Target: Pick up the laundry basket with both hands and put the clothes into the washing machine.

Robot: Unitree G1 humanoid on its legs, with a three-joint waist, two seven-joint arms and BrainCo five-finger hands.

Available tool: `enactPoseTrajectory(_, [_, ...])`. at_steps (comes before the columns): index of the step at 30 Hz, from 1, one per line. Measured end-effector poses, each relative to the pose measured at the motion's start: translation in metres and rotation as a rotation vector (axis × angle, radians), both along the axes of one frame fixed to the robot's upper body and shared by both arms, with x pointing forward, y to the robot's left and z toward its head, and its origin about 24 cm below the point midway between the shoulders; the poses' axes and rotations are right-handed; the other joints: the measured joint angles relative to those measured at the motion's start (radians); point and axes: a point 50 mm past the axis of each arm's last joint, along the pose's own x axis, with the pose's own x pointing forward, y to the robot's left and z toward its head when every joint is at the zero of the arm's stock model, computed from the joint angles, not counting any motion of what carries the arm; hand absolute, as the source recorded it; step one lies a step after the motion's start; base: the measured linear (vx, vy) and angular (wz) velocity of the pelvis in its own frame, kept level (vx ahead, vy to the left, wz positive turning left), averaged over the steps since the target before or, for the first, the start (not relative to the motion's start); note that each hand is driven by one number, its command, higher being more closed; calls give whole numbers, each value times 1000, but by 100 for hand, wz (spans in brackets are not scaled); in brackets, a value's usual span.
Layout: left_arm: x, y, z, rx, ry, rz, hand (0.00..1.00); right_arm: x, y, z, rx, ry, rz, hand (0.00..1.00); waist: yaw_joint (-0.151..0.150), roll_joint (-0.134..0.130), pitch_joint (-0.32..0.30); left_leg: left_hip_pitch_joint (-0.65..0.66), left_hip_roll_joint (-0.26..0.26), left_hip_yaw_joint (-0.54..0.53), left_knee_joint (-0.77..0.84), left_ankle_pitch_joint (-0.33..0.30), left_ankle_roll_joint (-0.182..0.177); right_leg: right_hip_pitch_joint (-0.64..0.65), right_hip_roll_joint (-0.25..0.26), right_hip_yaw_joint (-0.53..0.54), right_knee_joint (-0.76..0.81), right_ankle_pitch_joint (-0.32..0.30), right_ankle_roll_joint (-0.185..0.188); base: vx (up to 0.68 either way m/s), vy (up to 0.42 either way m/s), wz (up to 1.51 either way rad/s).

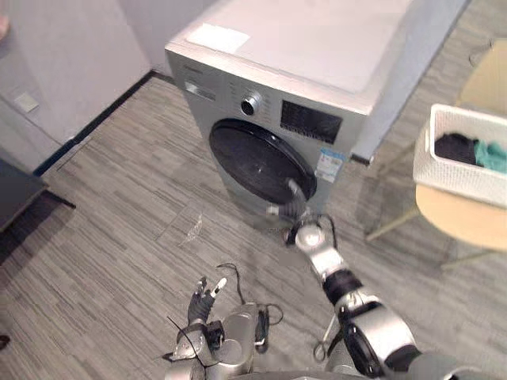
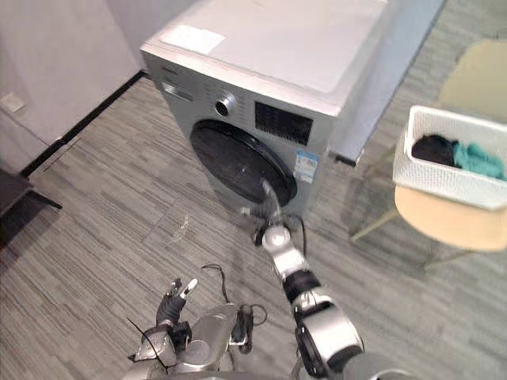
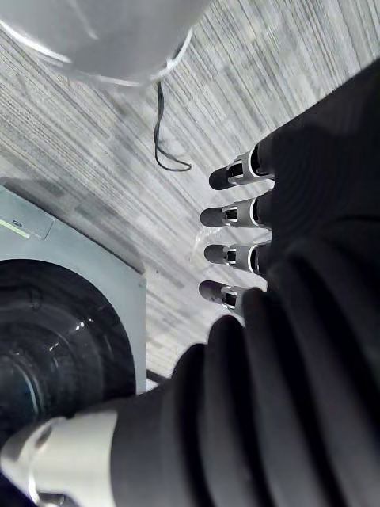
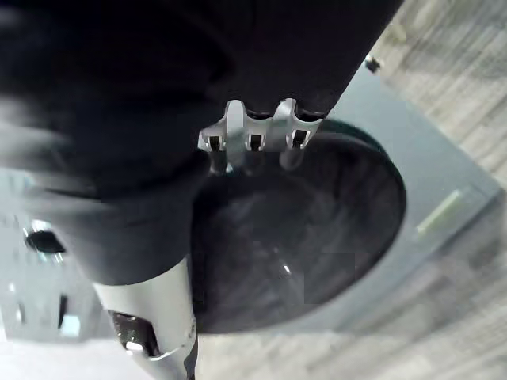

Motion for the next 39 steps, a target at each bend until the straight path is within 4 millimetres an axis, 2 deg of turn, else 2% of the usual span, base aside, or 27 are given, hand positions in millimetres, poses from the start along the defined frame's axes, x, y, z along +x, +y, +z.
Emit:
enactPoseTrajectory(1, [5, 1, 5, 0, -29, 2, 0, 3, -3, 12, 10, -45, -22, 0, -2, 2, 13, -14, 6, -3, 7, -3, -3, -3, 1, -16, 1, 0, 0, -161, -34, -14])
enactPoseTrajectory(2, [15, 2, 13, -7, -81, 11, 0, 9, -13, 36, 26, -144, -78, 0, -4, 1, 35, -57, 26, -10, 28, -3, -2, -34, 9, -34, 4, 7, 5, -111, -77, 2])
enactPoseTrajectory(5, [23, 0, 18, -18, -105, 25, 0, 14, -29, 57, 48, -208, -175, 0, 1, -3, 48, -111, 50, -12, 18, 15, -8, -76, 24, -54, -6, 22, 20, -45, -146, 10])
enactPoseTrajectory(6, [26, -5, 20, -39, -115, 33, 0, 20, -43, 72, 45, -242, -235, 0, -2, -8, 57, -128, 51, -14, -15, 45, -16, -92, 23, -77, -17, 29, 9, 17, -156, 23])
enactPoseTrajectory(7, [27, -7, 21, -50, -121, 41, 0, 22, -47, 79, 42, -265, -255, 0, -3, -10, 62, -132, 51, -15, -31, 58, -21, -95, 24, -85, -24, 32, 5, 32, -182, 27])
enactPoseTrajectory(9, [31, -10, 24, -68, -142, 64, 0, 30, -62, 114, 48, -363, -312, 0, -4, -16, 83, -142, 56, -23, -85, 112, -31, -106, 40, -107, -54, 62, 0, 53, -137, 15])
enactPoseTrajectory(12, [37, -14, 29, -82, -165, 64, 0, 33, -70, 144, 63, -442, -327, 0, -4, -15, 91, -169, 64, -37, -110, 140, -46, -136, 51, -126, -55, 96, -19, 74, -97, 9])
enactPoseTrajectory(13, [42, -14, 33, -82, -186, 67, 0, 34, -67, 147, 85, -448, -323, 0, -13, -27, 112, -168, 72, -43, -121, 163, -52, -138, 61, -131, -57, 115, -27, 81, -84, 3])
enactPoseTrajectory(17, [53, -22, 41, -121, -232, 67, 0, 39, -63, 153, 171, -420, -304, 0, -12, -24, 125, -201, 77, -74, -145, 213, -58, -160, 79, -152, -69, 119, -33, 22, -86, 9])
enactPoseTrajectory(20, [60, -24, 44, -134, -247, 69, 0, 50, -79, 174, 179, -409, -343, 0, 5, 8, 152, -211, 83, -103, -186, 225, -75, -169, 95, -172, -74, 120, -42, -77, -50, 19])
enactPoseTrajectory(22, [61, -23, 43, -132, -241, 84, 0, 50, -83, 187, 175, -441, -348, 0, 7, 16, 160, -236, 86, -127, -203, 234, -81, -185, 107, -181, -76, 111, -54, -144, -73, 20])
enactPoseTrajectory(24, [61, -25, 41, -142, -230, 84, 0, 53, -90, 198, 173, -440, -365, 0, 22, 20, 162, -242, 85, -134, -239, 265, -86, -199, 115, -185, -86, 87, -59, -149, -95, 6])
enactPoseTrajectory(26, [64, -31, 41, -154, -225, 61, 0, 55, -97, 210, 148, -452, -370, 0, 37, 42, 172, -244, 86, -154, -268, 286, -86, -200, 128, -195, -105, 84, -57, -148, -82, 10])
enactPoseTrajectory(29, [68, -36, 40, -154, -218, 34, 0, 54, -103, 226, 149, -473, -345, 0, 65, 54, 177, -253, 89, -191, -343, 314, -124, -218, 152, -217, -140, 84, -57, -154, -104, 13])
enactPoseTrajectory(31, [67, -36, 35, -148, -192, 32, 0, 55, -99, 231, 199, -464, -292, 0, 73, 55, 177, -250, 93, -236, -405, 337, -156, -226, 178, -233, -163, 85, -57, -74, -119, 11])
enactPoseTrajectory(33, [67, -36, 32, -145, -178, 29, 0, 55, -99, 234, 251, -453, -265, 0, 78, 55, 177, -250, 103, -242, -414, 341, -162, -226, 189, -241, -166, 86, -58, -50, -102, -3])
enactPoseTrajectory(37, [70, -43, 35, -151, -181, -23, 0, 56, -88, 236, 593, -403, -109, 0, 85, 58, 175, -235, 138, -260, -443, 351, -177, -226, 241, -242, -185, 86, -59, -45, -155, -20])
enactPoseTrajectory(39, [73, -44, 38, -154, -193, -37, 0, 56, -78, 234, 691, -391, -52, 0, 85, 59, 175, -232, 149, -265, -441, 351, -177, -226, 258, -247, -185, 83, -69, 7, -132, -25])
